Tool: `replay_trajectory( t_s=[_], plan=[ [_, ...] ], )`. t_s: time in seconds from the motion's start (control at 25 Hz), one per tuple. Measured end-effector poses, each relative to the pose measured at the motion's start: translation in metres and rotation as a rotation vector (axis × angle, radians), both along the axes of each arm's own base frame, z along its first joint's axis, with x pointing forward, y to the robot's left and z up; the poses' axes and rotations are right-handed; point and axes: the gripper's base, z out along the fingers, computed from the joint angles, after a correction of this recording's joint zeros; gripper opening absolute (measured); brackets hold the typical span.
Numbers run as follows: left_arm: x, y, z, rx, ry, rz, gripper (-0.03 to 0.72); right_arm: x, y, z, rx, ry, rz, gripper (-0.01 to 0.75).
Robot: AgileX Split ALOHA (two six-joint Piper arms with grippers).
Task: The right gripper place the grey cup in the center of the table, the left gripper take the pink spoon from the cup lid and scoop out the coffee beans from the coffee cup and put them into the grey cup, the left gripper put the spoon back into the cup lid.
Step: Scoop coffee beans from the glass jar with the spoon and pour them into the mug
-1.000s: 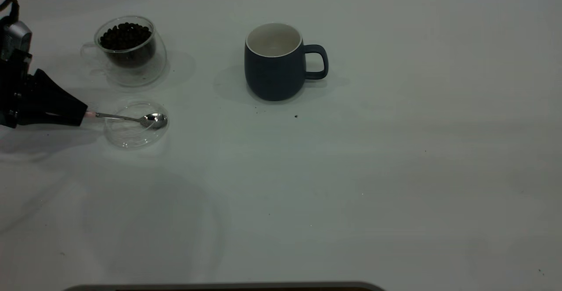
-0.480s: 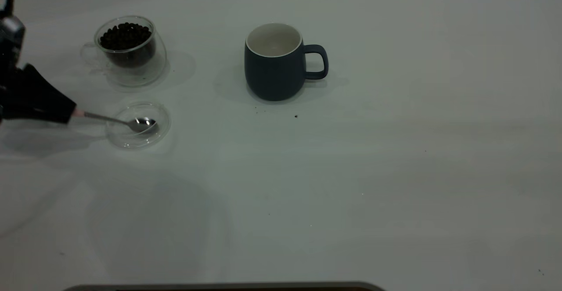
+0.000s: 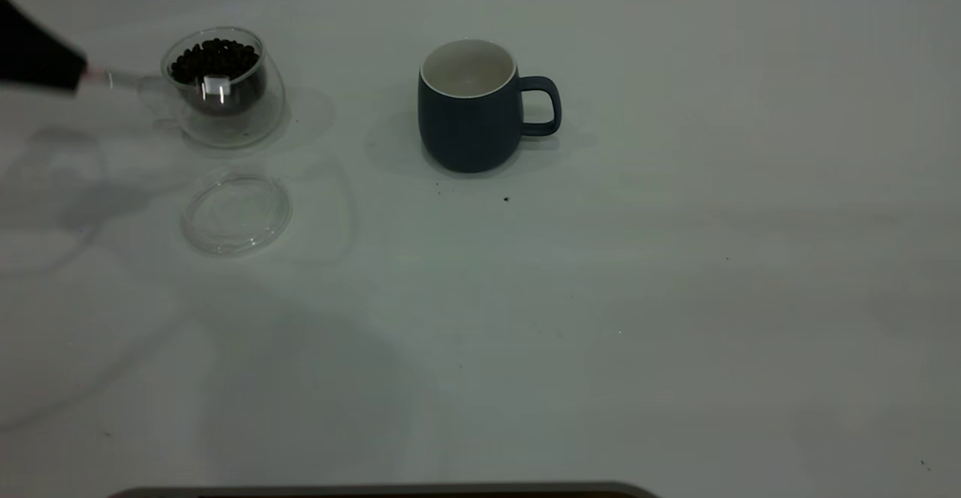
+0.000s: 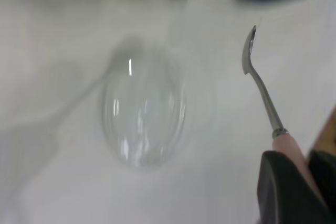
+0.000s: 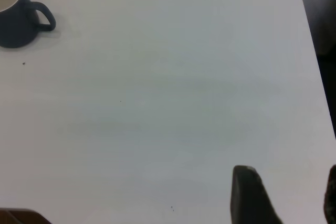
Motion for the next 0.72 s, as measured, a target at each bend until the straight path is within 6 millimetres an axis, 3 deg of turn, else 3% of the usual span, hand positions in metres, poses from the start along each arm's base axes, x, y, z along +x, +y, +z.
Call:
replay_trajectory(
  t_s=[0.16,0.32,0.44,0.72],
  plan=[
    [0.024,0.006,0.029,-0.016,-0.130,0.052,0.117,0.000,0.000,0.000,0.000,0.000,0.000,0.374],
    [0.032,0.009,0.039,-0.005,-0.173,0.062,0.117,0.000,0.000,0.000,0.000,0.000,0.000,0.374],
    [0.035,0.012,0.031,0.028,-0.171,0.099,0.117,0.000,0.000,0.000,0.000,0.000,0.000,0.374],
    [0.038,0.015,-0.010,0.056,-0.107,0.154,0.117,0.000,0.000,0.000,0.000,0.000,0.000,0.374]
  ],
)
